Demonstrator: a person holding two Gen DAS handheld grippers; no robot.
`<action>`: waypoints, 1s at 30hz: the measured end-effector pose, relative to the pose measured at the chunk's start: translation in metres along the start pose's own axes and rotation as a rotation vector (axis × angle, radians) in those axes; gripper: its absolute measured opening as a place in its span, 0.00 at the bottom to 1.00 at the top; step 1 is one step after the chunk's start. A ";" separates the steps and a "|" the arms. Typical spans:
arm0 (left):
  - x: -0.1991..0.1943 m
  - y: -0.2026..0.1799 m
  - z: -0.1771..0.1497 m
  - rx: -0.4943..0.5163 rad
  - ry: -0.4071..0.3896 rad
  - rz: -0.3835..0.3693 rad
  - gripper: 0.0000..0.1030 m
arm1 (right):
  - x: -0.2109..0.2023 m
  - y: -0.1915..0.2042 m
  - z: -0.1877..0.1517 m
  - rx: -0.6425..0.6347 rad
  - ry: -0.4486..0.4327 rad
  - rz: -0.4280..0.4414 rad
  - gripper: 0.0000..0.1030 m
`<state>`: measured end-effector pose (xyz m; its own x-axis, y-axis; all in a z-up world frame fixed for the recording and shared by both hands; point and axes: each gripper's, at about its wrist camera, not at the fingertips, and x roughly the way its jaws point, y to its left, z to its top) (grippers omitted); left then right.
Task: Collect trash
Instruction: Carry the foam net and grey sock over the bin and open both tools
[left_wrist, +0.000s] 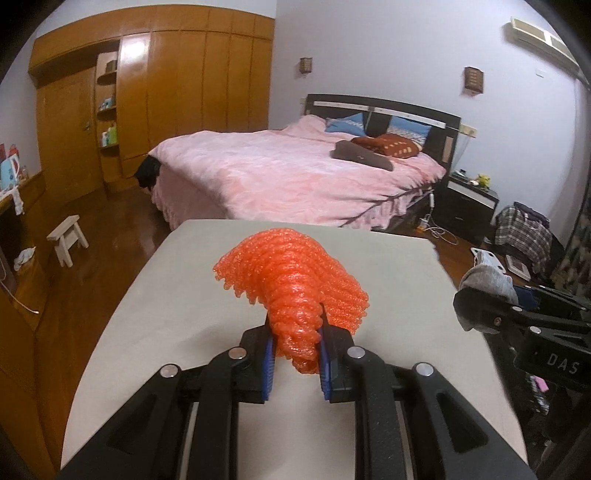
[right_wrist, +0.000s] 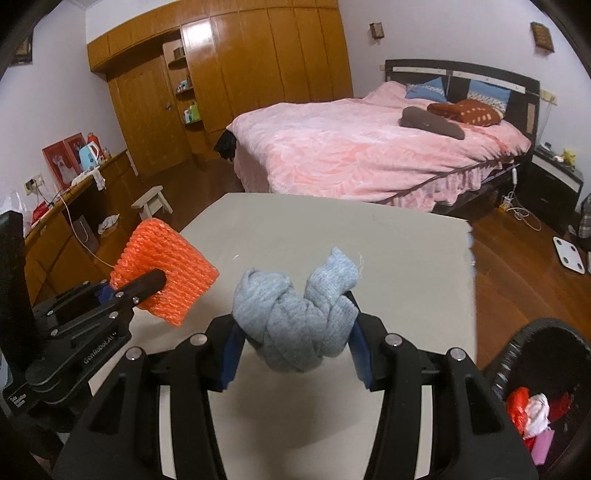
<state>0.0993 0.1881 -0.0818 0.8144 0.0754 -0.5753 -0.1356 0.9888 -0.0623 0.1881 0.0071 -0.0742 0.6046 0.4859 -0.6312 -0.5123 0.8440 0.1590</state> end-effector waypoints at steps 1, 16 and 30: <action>-0.004 -0.005 -0.001 0.003 -0.001 -0.008 0.19 | -0.008 -0.003 -0.002 0.007 -0.005 -0.003 0.47; -0.054 -0.072 0.001 0.061 -0.059 -0.108 0.19 | -0.098 -0.040 -0.028 0.045 -0.080 -0.076 0.47; -0.080 -0.137 -0.004 0.138 -0.085 -0.228 0.19 | -0.165 -0.080 -0.061 0.095 -0.139 -0.171 0.48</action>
<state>0.0502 0.0459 -0.0303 0.8601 -0.1463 -0.4887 0.1301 0.9892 -0.0672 0.0917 -0.1542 -0.0291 0.7594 0.3547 -0.5454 -0.3389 0.9313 0.1337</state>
